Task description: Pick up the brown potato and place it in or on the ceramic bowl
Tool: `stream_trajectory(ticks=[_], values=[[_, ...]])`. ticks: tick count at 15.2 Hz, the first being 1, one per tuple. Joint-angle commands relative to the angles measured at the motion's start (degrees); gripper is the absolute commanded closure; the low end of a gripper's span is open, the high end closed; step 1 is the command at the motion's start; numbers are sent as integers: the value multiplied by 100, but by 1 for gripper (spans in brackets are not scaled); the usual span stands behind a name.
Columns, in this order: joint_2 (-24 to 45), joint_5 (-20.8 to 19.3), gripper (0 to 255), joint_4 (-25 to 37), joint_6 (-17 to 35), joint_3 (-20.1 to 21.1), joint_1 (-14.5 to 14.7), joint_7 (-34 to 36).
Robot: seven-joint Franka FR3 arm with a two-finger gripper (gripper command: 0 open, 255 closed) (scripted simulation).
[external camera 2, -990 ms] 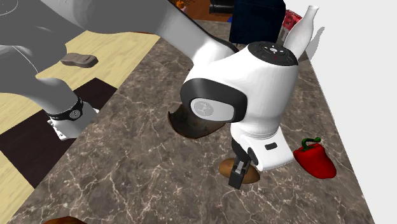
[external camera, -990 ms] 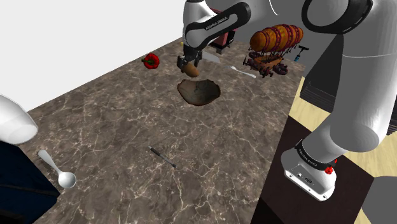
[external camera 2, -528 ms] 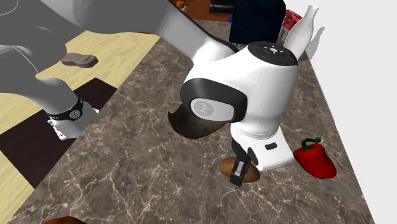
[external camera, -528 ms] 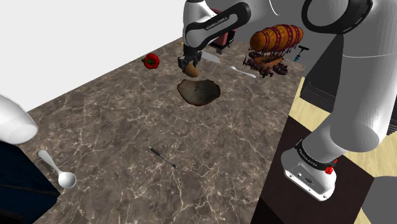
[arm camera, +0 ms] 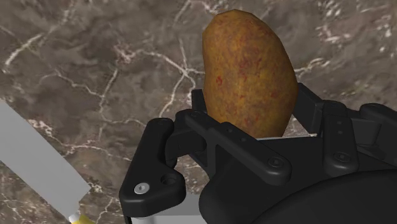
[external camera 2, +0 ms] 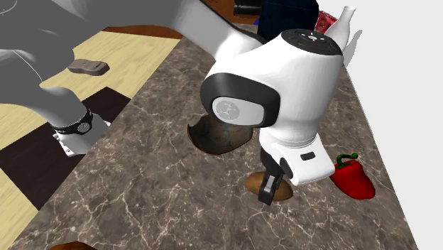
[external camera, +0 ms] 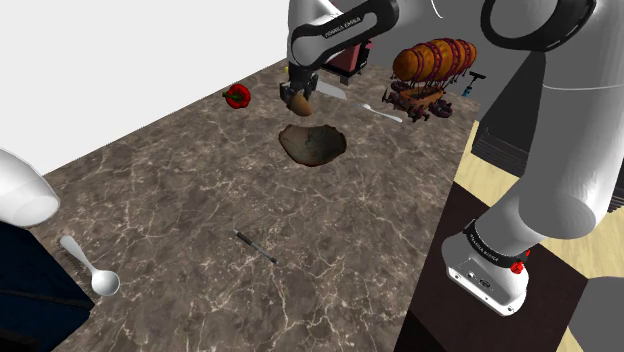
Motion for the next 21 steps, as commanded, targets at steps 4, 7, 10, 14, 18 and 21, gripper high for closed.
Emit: stream_trajectory(ticks=[4,7,10,14,18,21], values=[[-181,43,255,107,-288,23,-10,-44],[-278,68,255,197,-473,35,-15,-71],[-366,92,255,299,-662,46,-18,-98],[-470,121,255,456,-921,58,-20,-133],[-556,146,255,638,-1187,68,-21,-165],[-609,163,255,792,-1392,75,-20,-189]])
